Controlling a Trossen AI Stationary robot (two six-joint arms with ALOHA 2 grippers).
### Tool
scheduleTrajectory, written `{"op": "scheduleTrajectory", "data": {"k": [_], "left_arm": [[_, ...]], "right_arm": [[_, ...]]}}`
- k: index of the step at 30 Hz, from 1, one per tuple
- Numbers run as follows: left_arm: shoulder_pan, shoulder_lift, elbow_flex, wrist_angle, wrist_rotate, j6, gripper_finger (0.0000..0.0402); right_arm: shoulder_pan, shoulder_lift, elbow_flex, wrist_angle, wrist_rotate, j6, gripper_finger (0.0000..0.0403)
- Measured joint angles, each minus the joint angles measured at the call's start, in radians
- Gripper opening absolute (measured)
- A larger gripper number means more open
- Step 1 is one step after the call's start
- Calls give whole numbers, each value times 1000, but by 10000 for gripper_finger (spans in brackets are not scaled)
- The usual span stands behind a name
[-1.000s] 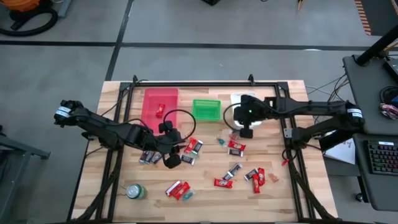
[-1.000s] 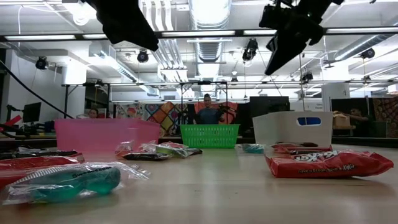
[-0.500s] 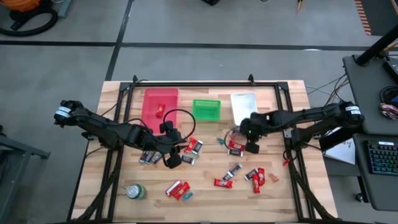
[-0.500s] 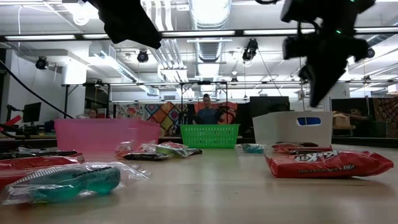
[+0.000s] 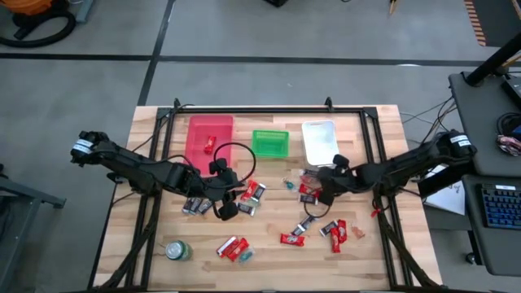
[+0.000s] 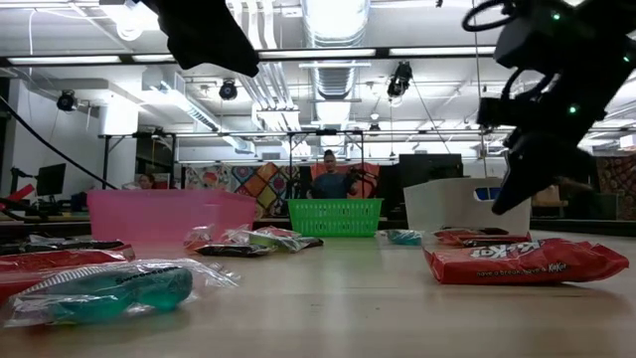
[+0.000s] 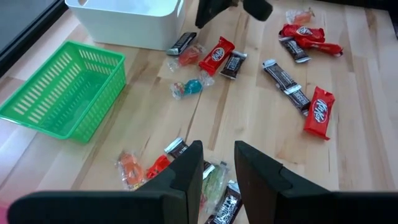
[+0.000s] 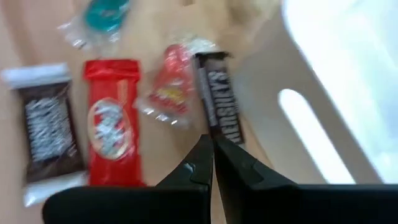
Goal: Sort candy
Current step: Put the brown chocolate bar into the white bin
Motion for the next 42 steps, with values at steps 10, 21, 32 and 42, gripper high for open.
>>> {"op": "scheduleTrajectory", "data": {"k": [10, 21, 32, 42], "left_arm": [[0, 0, 0, 4, 0, 0, 76], [0, 0, 0, 3, -1, 0, 76], [0, 0, 0, 3, -1, 0, 76], [-1, 0, 0, 3, -1, 0, 76]], "right_arm": [[10, 0, -79, 151, 64, 94, 9], [10, 18, -151, 270, 115, 135, 9], [10, 20, -163, 277, 78, 152, 9], [12, 22, -158, 306, -74, 164, 9]]}}
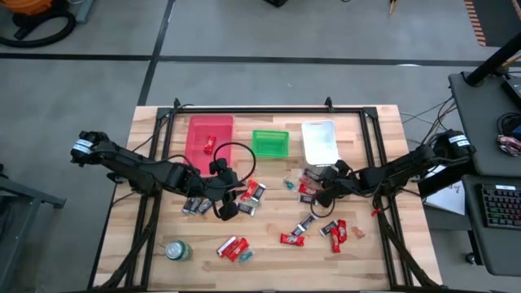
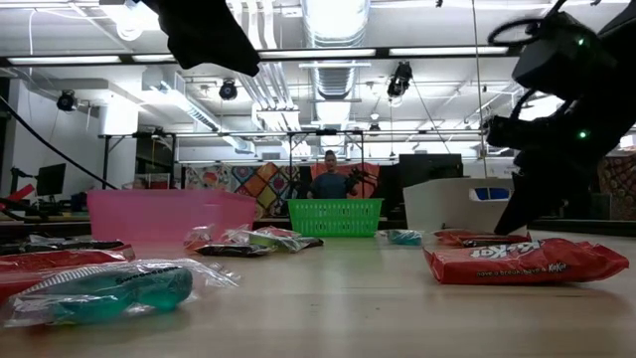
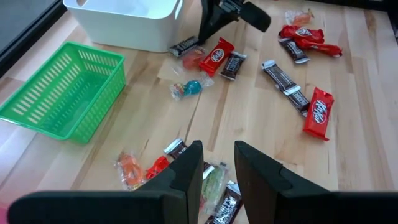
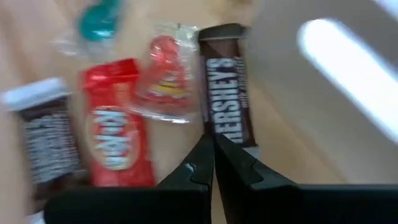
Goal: Sort candy
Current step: Put the brown chocolate bar into the white bin
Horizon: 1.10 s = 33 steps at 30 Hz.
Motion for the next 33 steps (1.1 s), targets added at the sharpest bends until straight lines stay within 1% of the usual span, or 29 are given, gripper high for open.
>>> {"op": "scheduleTrajectory", "data": {"k": [5, 9, 14, 18, 22, 24, 29, 33], "left_arm": [[-1, 0, 0, 0, 0, 0, 76], [-1, 0, 0, 0, 1, 0, 76], [-1, 0, 0, 0, 1, 0, 76], [-1, 0, 0, 1, 2, 0, 76], [-1, 0, 0, 1, 2, 0, 76], [-1, 0, 0, 2, 2, 0, 76], [-1, 0, 0, 5, 2, 0, 76], [-1, 0, -1, 7, 2, 0, 76]], "right_arm": [[23, -9, 59, -64, -70, 5, 9], [26, -16, 130, -186, -90, -3, 9], [26, -17, 180, -315, -88, -7, 9], [26, -17, 190, -373, -63, -7, 9], [26, -13, 177, -352, 38, -8, 9], [26, -5, 158, -314, 85, -12, 9], [29, 18, 123, -192, 120, -52, 9], [35, 34, 117, -163, 157, -57, 9]]}}
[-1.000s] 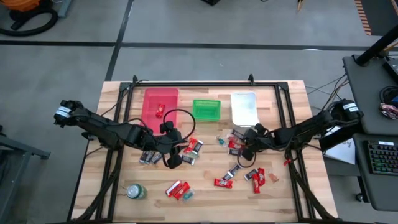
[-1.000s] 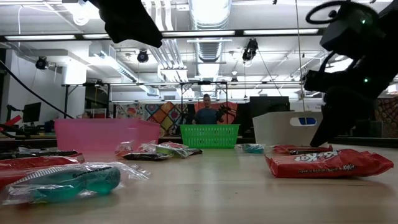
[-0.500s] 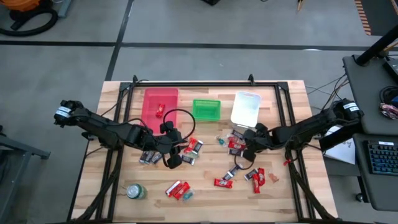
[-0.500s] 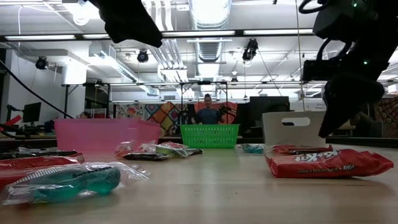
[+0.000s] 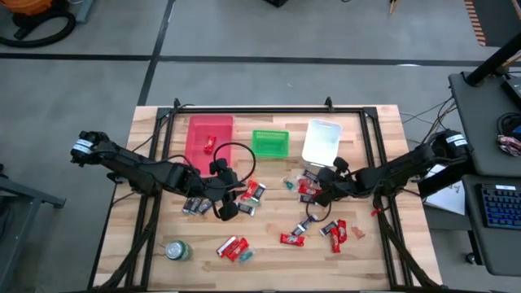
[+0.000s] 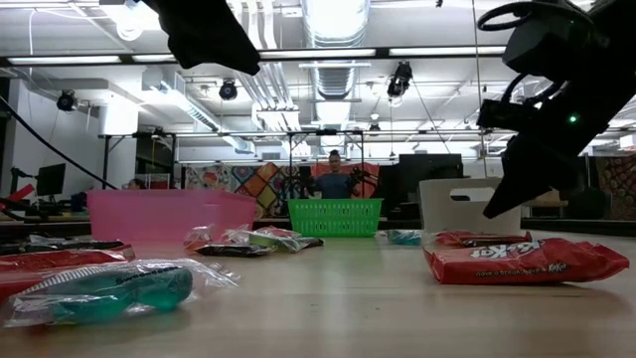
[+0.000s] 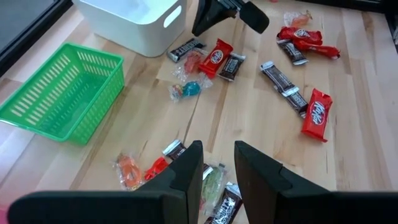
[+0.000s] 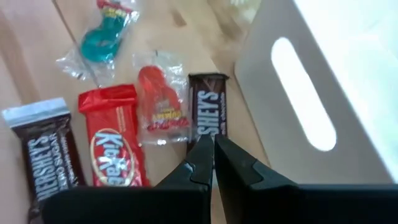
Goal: Sort candy
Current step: Put the brown chocolate bar into the white bin
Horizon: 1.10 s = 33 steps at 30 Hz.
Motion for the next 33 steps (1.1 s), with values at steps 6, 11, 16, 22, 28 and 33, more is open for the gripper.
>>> {"op": "scheduleTrajectory", "data": {"k": [6, 11, 16, 22, 28, 33], "left_arm": [[0, 0, -1, 0, 0, 0, 76], [0, 0, -1, 0, 0, 0, 76], [0, 0, -1, 1, 0, 0, 76], [0, 0, -2, 1, 0, 0, 76], [0, 0, -3, 1, 0, 0, 76], [0, 0, -3, 1, 0, 0, 76]], "right_arm": [[0, 3, -15, 3, 7, -2, 9], [0, 10, -35, 35, 6, -2, 9], [0, 10, -45, 53, 7, -2, 9], [0, 19, -61, 86, 7, -1, 9], [0, 26, -91, 137, 6, 5, 9], [0, 37, -118, 189, 7, 26, 9]]}}
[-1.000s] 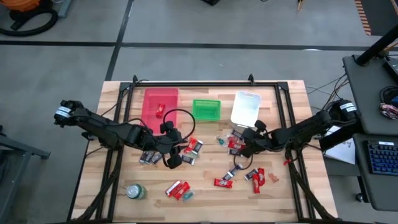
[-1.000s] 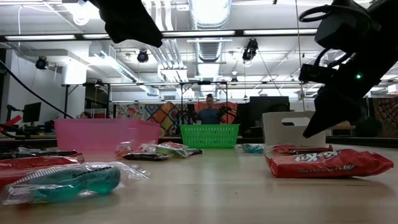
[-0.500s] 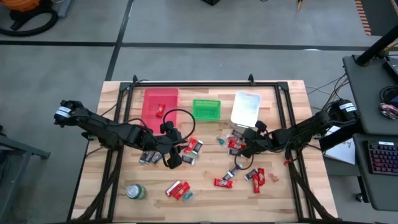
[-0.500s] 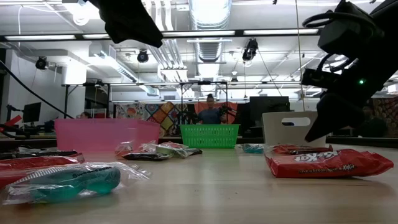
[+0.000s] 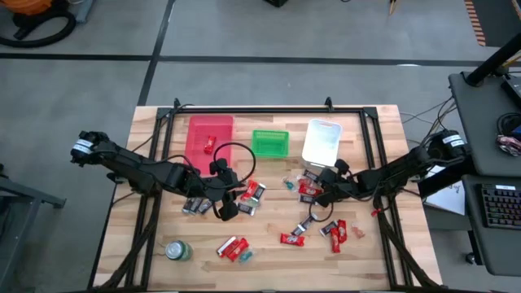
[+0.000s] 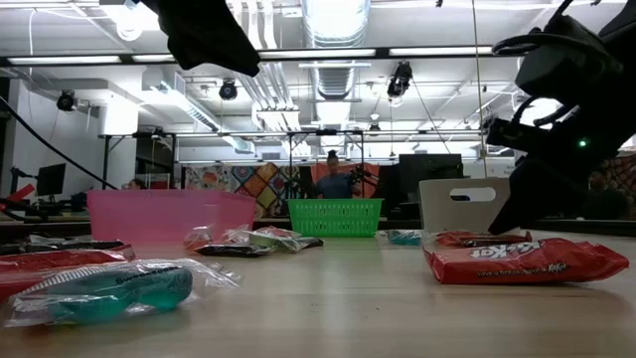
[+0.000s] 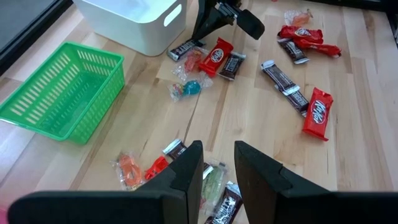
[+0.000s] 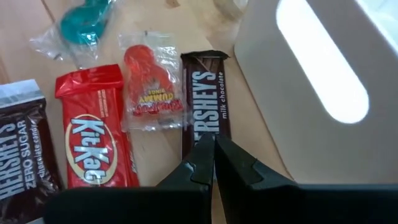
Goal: Sort candy
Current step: Put the brown chocolate bar into the white bin
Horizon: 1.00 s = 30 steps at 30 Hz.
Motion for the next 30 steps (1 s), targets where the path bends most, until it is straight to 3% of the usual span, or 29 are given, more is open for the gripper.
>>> {"op": "scheduleTrajectory", "data": {"k": [11, 24, 30], "left_arm": [[0, 0, -1, 3, 0, 0, 76], [0, 0, -1, 6, 2, 0, 76], [0, 0, -1, 7, 2, 0, 76]], "right_arm": [[26, 0, 27, -21, -123, 5, 9], [84, -48, 163, -362, -247, 13, 9], [109, -132, 135, -399, -280, -8, 9]]}}
